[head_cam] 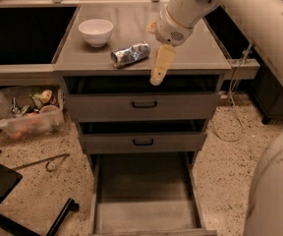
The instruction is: Place redbull can into bottom drawer
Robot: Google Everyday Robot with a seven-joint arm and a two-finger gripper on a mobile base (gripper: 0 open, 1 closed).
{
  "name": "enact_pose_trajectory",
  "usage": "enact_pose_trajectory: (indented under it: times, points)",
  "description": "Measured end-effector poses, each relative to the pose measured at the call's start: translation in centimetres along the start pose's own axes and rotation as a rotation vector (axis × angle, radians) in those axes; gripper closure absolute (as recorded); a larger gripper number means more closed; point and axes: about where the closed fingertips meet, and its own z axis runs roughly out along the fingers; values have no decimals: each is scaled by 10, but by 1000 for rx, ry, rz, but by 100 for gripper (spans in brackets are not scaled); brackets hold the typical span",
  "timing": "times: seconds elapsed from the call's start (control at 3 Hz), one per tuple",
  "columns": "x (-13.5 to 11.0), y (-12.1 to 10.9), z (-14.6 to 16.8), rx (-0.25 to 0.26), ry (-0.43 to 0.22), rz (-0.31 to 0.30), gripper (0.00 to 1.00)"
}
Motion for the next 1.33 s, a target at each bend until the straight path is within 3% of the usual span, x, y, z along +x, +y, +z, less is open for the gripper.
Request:
enact_pose_trajectory:
  times: [0.33,1.0,1.33]
  points:
    - [0,-29,22,-3,-7,-57,0]
    - [-5,-88,42,56,-3,-133,0]
    - [-8,-101,54,51,-7,-155,0]
